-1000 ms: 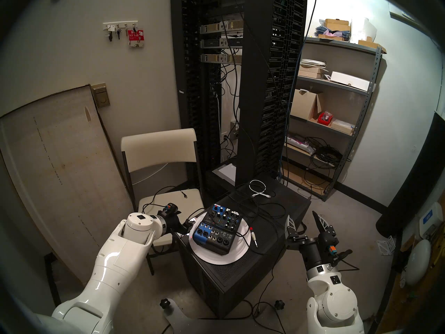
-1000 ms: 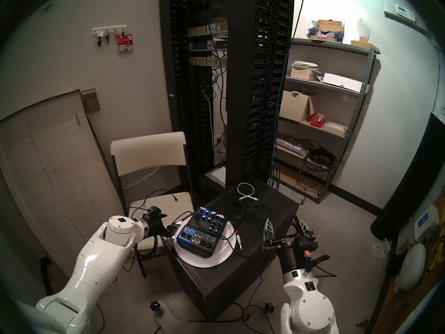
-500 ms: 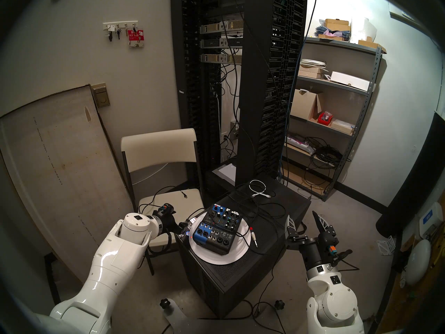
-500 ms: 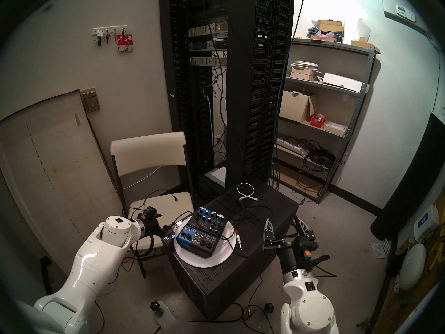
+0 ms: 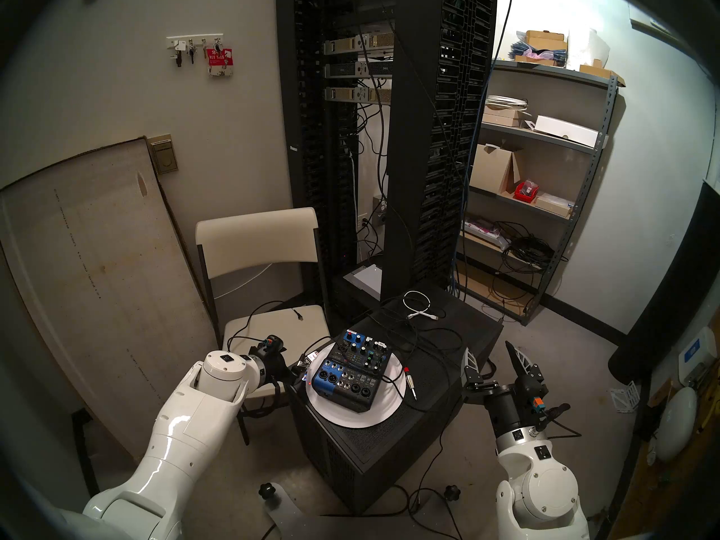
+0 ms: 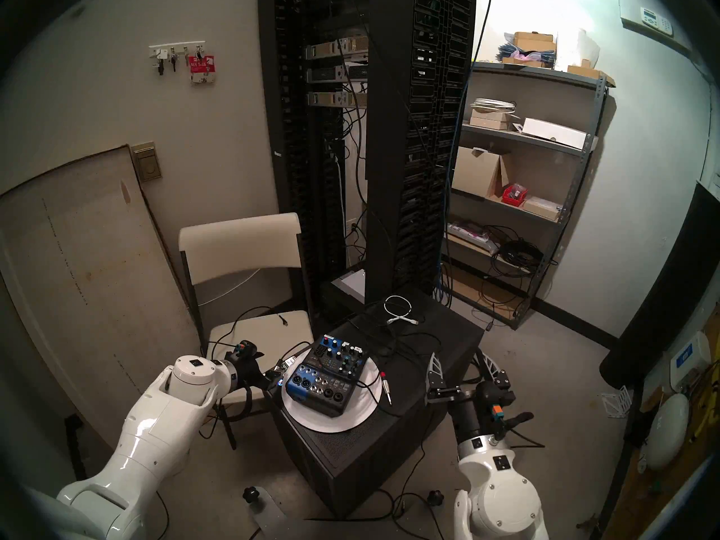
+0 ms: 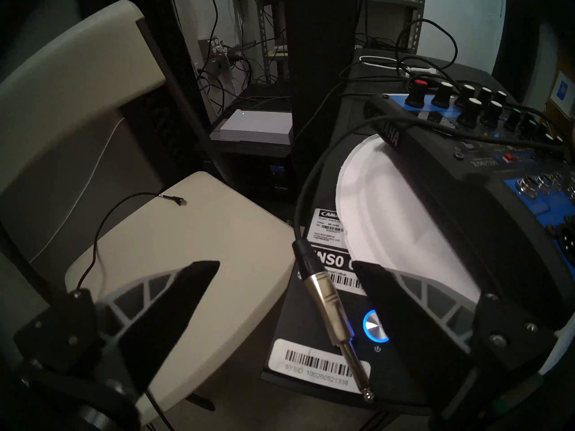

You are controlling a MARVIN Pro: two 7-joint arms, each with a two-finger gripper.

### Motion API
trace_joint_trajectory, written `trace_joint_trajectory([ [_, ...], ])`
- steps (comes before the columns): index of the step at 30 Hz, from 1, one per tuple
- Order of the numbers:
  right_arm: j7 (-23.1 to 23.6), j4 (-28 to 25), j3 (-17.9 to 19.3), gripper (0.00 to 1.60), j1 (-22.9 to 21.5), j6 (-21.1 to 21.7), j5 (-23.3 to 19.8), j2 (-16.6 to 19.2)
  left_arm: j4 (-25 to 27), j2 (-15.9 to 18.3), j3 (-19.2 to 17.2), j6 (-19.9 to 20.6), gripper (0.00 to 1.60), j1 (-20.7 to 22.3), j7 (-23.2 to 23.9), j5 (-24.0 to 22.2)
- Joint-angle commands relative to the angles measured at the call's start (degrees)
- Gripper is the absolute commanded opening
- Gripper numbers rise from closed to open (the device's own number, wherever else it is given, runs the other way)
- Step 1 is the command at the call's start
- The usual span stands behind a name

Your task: Insert aux cable

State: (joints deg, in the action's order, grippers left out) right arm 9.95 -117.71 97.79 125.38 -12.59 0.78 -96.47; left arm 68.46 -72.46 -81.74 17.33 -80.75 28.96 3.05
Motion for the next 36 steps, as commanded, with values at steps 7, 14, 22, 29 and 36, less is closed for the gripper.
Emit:
trace_joint_trajectory([
  [7, 0.0, -1.2, 0.0, 1.6, -0.1, -0.1, 0.0, 0.0, -1.4, -0.7, 1.2, -0.9, 1.55, 2.2, -0.5, 0.5],
  [14, 0.0, -1.2, 0.0, 1.6, -0.1, -0.1, 0.0, 0.0, -1.8, -0.6, 1.7, -0.6, 1.41, 2.7, -0.7, 0.7],
  [22, 0.0, -1.2, 0.0, 1.6, -0.1, -0.1, 0.0, 0.0, -1.3, 0.2, 2.2, -0.2, 1.09, 2.0, -0.2, 0.7],
  [29, 0.0, -1.2, 0.0, 1.6, -0.1, -0.1, 0.0, 0.0, -0.2, 1.0, 1.8, 0.5, 1.26, 0.8, 0.3, 0.4],
  [36, 0.0, -1.2, 0.0, 1.6, -0.1, -0.1, 0.0, 0.0, 0.8, 0.8, 0.4, 0.5, 1.42, 0.4, 0.1, -0.2],
])
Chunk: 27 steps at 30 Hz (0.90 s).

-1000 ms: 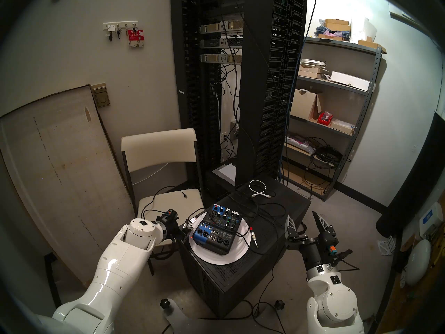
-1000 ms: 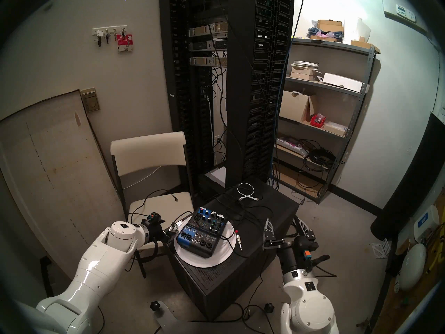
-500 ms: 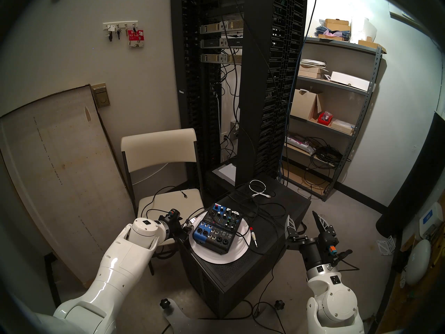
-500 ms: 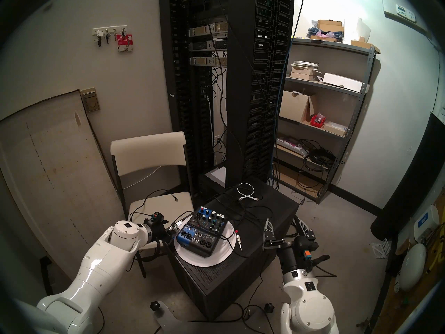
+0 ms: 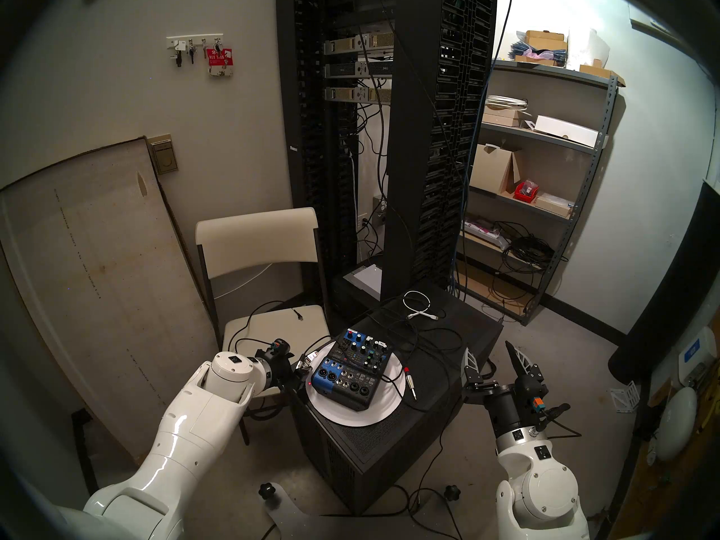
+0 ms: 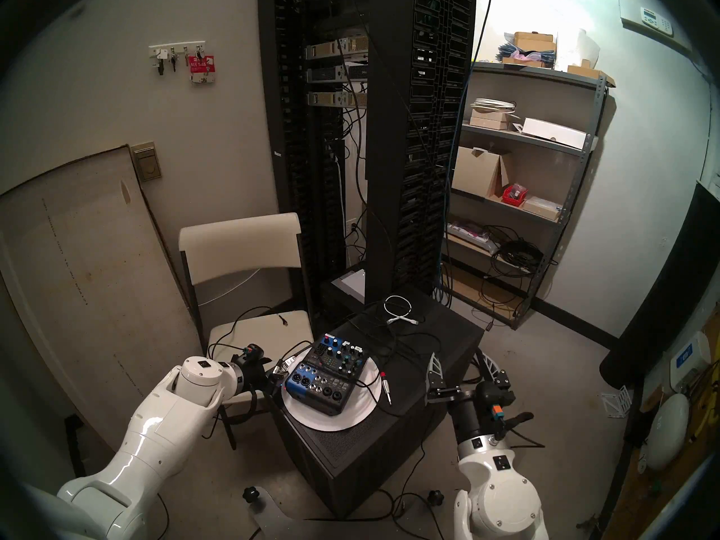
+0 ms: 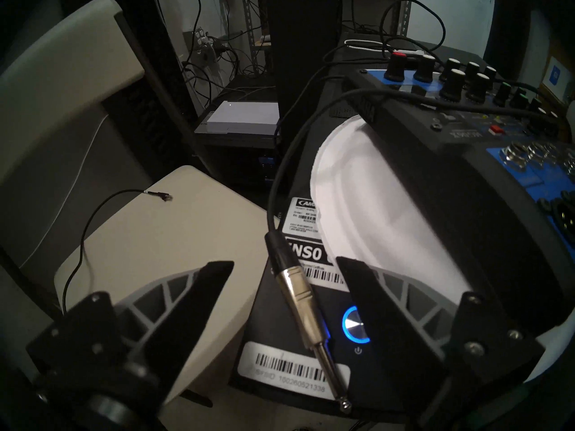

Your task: Insert aux cable

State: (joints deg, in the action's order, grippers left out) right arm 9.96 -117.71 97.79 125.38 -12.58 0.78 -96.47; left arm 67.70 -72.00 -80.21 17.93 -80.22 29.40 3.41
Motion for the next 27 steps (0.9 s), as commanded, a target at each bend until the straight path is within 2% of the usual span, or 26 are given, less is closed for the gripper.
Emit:
trace_joint_trajectory([
  [1, 0.0, -1.2, 0.0, 1.6, -0.1, -0.1, 0.0, 0.0, 1.6, 0.3, -1.3, -0.2, 1.4, -0.1, -0.5, -0.6],
  [8, 0.0, -1.2, 0.0, 1.6, -0.1, -0.2, 0.0, 0.0, 1.2, -0.9, -3.0, -1.6, 1.49, 0.4, -2.1, -2.2],
  [27, 0.0, -1.2, 0.0, 1.6, -0.1, -0.1, 0.0, 0.0, 1.1, -0.5, -2.7, -1.4, 1.46, -0.1, -1.8, -2.4],
])
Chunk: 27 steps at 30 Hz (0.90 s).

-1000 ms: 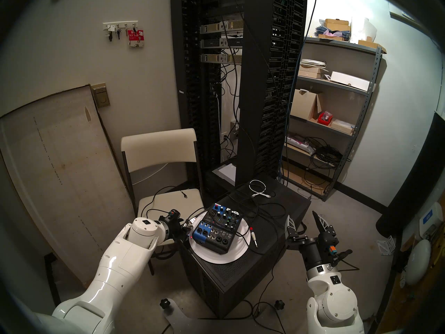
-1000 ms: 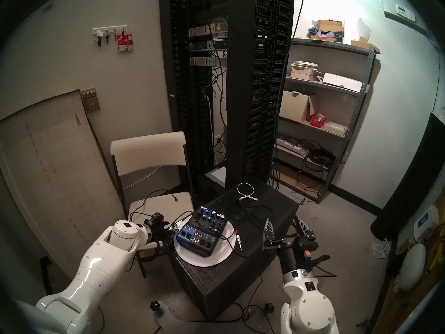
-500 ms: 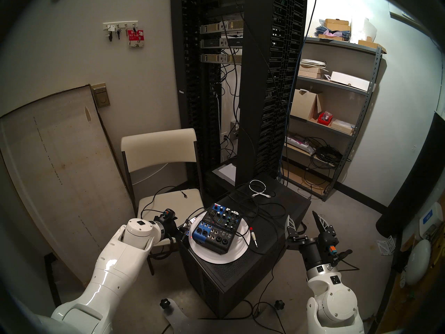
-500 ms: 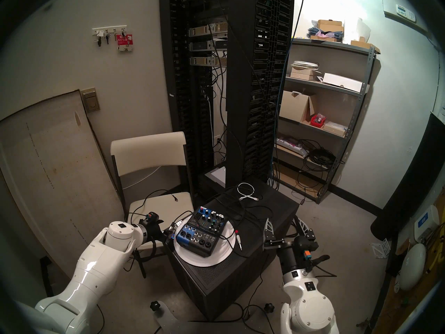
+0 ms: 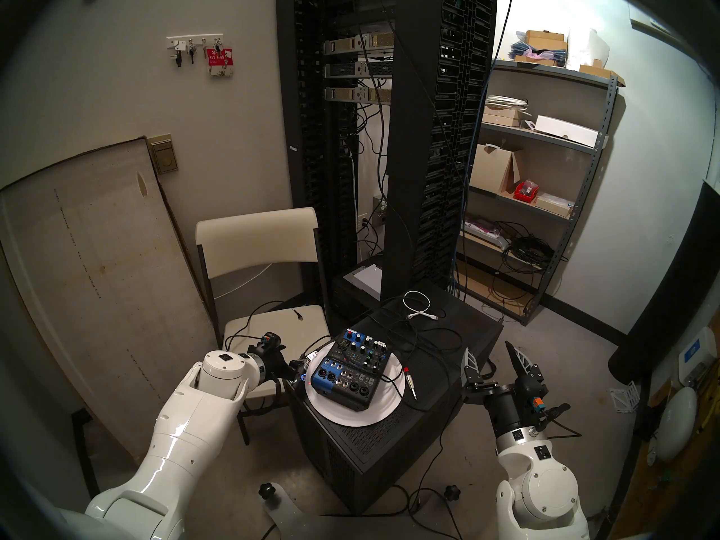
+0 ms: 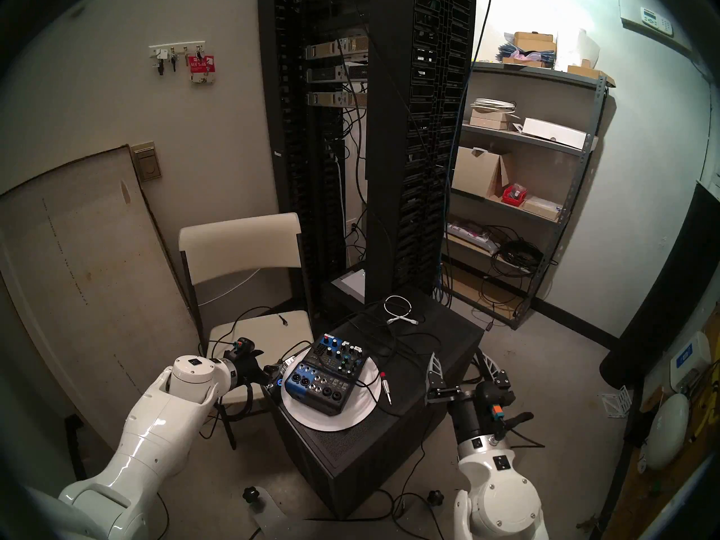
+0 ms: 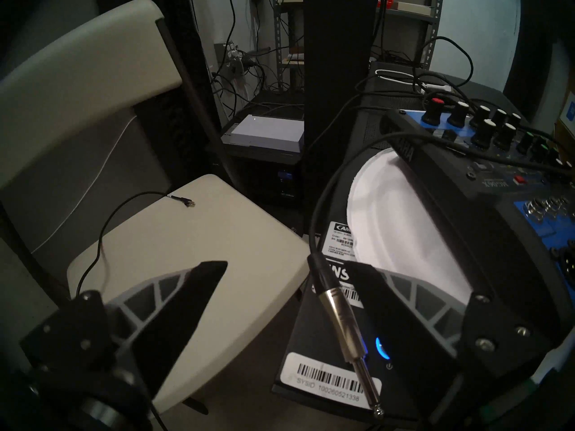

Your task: Insert aux cable

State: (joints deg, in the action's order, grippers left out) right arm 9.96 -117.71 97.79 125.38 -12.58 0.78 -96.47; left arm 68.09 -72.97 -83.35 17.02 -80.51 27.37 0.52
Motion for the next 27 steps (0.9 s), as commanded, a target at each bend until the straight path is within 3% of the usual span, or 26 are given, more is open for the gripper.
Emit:
trace_joint_trajectory([
  [1, 0.0, -1.2, 0.0, 1.6, -0.1, -0.1, 0.0, 0.0, 0.6, 0.4, 0.5, -0.4, 1.46, 0.2, 0.2, 0.5],
  [12, 0.0, -1.2, 0.0, 1.6, -0.1, -0.1, 0.0, 0.0, 0.2, 0.4, 1.2, -0.7, 1.32, 0.4, 0.2, 1.2],
  [14, 0.0, -1.2, 0.0, 1.6, -0.1, -0.1, 0.0, 0.0, 0.2, 0.3, 1.4, -0.8, 1.19, 0.3, 0.2, 1.4],
  [27, 0.0, -1.2, 0.0, 1.6, -0.1, -0.1, 0.0, 0.0, -0.2, 0.2, 1.8, -0.6, 1.1, 0.2, 0.2, 1.9],
])
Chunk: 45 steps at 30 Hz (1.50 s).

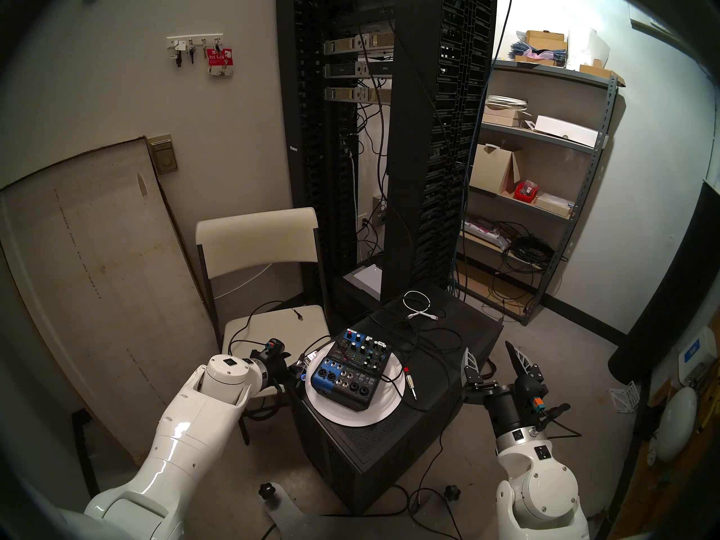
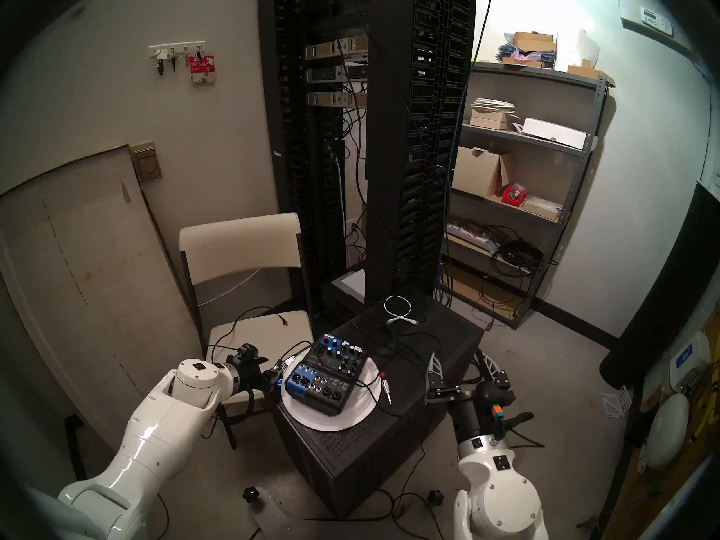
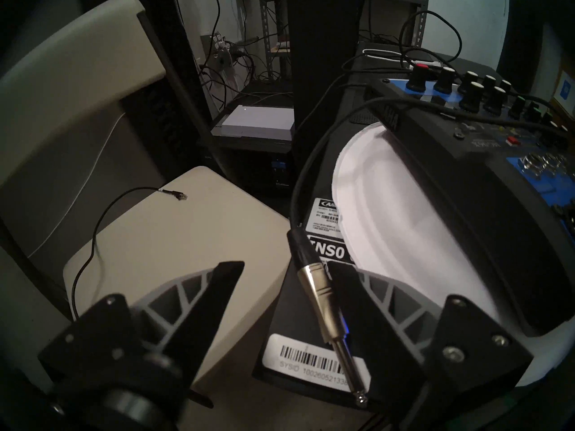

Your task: Insert aux cable

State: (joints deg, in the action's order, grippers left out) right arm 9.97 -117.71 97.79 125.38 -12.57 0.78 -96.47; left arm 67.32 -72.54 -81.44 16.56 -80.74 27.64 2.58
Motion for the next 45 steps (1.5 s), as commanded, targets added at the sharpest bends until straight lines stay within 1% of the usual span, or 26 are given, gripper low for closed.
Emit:
trace_joint_trajectory([
  [1, 0.0, -1.2, 0.0, 1.6, -0.1, -0.1, 0.0, 0.0, 0.5, -0.3, -0.3, -0.1, 1.0, 0.4, 0.0, -0.3],
  [2, 0.0, -1.2, 0.0, 1.6, -0.1, -0.1, 0.0, 0.0, 0.5, -0.3, -0.3, -0.1, 0.79, 0.4, 0.0, -0.4],
  [3, 0.0, -1.2, 0.0, 1.6, -0.1, -0.1, 0.0, 0.0, 0.6, -0.4, -0.7, 0.0, 0.63, 0.1, -0.1, -0.7],
  [5, 0.0, -1.2, 0.0, 1.6, -0.1, -0.1, 0.0, 0.0, 0.6, -0.3, -0.7, -0.1, 0.5, 0.0, 0.0, -0.8],
  [8, 0.0, -1.2, 0.0, 1.6, -0.1, -0.1, 0.0, 0.0, 0.6, -0.4, -1.2, -0.4, 0.45, -0.2, 0.0, -1.2],
  [11, 0.0, -1.2, 0.0, 1.6, -0.1, -0.1, 0.0, 0.0, 0.7, -0.6, -1.9, -0.6, 0.25, -0.4, 0.1, -1.9],
  [13, 0.0, -1.2, 0.0, 1.6, -0.1, -0.1, 0.0, 0.0, 0.8, -0.9, -2.7, -0.2, 0.18, -0.4, 0.6, -3.0],
  [14, 0.0, -1.2, 0.0, 1.6, -0.1, -0.1, 0.0, 0.0, 1.1, -1.0, -3.0, -0.1, 0.0, -0.5, 0.7, -3.4],
  [18, 0.0, -1.2, 0.0, 1.6, -0.1, -0.1, 0.0, 0.0, 1.8, -1.0, -3.4, 0.4, 0.0, -0.9, 1.3, -4.0],
  [25, 0.0, -1.2, 0.0, 1.6, -0.1, -0.2, 0.0, 0.0, 5.4, -2.5, -6.7, 1.8, 0.0, -2.9, 2.0, -7.6],
  [31, 0.0, -1.2, 0.0, 1.6, -0.2, -0.2, 0.0, 0.0, 9.7, -3.5, -9.4, 3.1, 0.0, -5.4, 3.0, -10.6],
  [34, 0.0, -1.2, 0.0, 1.6, -0.2, -0.2, 0.0, 0.0, 10.8, -4.0, -10.4, 3.1, 0.0, -6.0, 3.6, -12.0],
  [37, 0.0, -1.2, 0.0, 1.6, -0.2, -0.2, 0.0, 0.0, 14.5, -4.2, -11.7, 3.8, 0.0, -7.7, 5.1, -13.9],
  [38, 0.0, -1.2, 0.0, 1.6, -0.2, -0.2, 0.0, 0.0, 14.5, -4.2, -11.7, 3.8, 0.0, -7.7, 5.1, -13.9],
  [40, 0.0, -1.1, 0.0, 1.6, -0.2, -0.2, 0.0, 0.0, 16.8, -4.0, -12.5, 3.7, 0.0, -9.1, 6.8, -15.5],
  [42, 0.0, -1.2, 0.0, 1.6, -0.2, -0.2, 0.0, 0.0, 17.1, -4.0, -12.8, 3.6, 0.0, -9.4, 7.2, -15.9],
  [43, 0.0, -1.1, 0.0, 1.6, -0.2, -0.2, 0.0, 0.0, 18.9, -3.5, -13.0, 2.1, 0.0, -10.7, 8.5, -16.2],
  [45, 0.0, -1.1, 0.0, 1.6, -0.2, -0.2, 0.0, 0.0, 19.4, -3.5, -13.4, 1.5, 0.0, -11.2, 9.3, -16.7],
])
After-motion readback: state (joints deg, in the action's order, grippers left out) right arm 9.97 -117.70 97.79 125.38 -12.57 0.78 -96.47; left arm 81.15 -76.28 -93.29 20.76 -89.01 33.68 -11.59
